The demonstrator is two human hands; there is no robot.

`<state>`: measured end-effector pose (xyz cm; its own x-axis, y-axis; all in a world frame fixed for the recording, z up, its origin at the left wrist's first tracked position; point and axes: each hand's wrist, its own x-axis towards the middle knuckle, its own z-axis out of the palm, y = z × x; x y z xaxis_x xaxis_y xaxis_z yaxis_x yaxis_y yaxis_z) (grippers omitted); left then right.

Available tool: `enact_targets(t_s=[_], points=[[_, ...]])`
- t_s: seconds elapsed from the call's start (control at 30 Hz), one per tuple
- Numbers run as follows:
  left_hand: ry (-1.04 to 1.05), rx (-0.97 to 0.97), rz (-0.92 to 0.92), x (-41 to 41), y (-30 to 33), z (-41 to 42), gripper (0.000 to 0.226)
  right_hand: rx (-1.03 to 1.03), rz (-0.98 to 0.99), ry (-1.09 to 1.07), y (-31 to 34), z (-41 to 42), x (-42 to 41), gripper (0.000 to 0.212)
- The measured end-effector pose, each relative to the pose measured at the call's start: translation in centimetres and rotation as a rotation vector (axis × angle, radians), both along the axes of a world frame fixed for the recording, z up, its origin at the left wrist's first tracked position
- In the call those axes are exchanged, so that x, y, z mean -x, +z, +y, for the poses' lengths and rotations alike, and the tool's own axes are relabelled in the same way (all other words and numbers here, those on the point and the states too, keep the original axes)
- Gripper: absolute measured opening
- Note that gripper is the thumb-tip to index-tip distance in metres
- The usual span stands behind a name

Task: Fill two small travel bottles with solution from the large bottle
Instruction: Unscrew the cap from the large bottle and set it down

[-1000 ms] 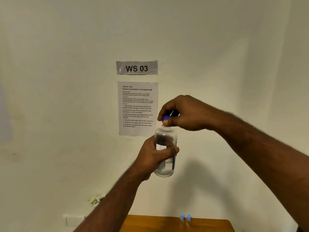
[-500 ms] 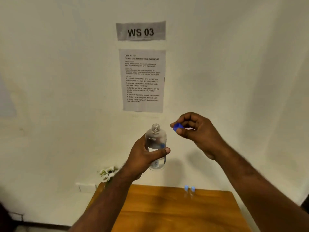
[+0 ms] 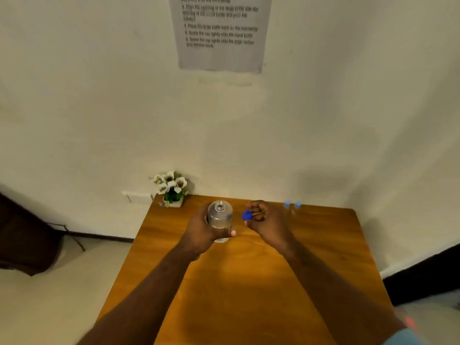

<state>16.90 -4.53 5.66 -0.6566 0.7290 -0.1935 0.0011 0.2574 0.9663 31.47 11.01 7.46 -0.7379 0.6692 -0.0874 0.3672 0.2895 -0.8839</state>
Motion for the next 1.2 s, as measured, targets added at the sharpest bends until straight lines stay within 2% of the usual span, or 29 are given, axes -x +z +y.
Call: enact_targets(t_s=[0.1,0.23,0.5,0.67,0.93,1.2], points=[[0.022,0.071,-0.049,0.6,-4.1,-0.8,0.093,-0.054,-0.105,-0.004,-4.7,-1.1,1.2,0.046],[0.025,0.132,-0.067,1.6,-8.5,-1.0,0.084,-0.055,-0.265,-0.019,-10.7,-2.1,2.6,0.034],[0.029,0.192,-0.078,2.9,-14.0,-1.3,0.097,-0.151,-0.433,-0.001,-17.5,-4.5,4.0,0.029],[0.015,0.212,-0.062,3.0,-15.9,-2.0,0.089,-0.163,-0.500,0.025,-19.3,-4.9,4.2,0.043],[0.009,0.179,-0.104,2.6,-17.2,-2.1,0.082,-0.250,-0.584,0.076,-20.3,-4.4,4.8,0.047],[-0.012,0.181,-0.103,2.8,-17.9,-2.2,0.097,-0.251,-0.624,0.079,-21.1,-4.3,5.1,0.054]])
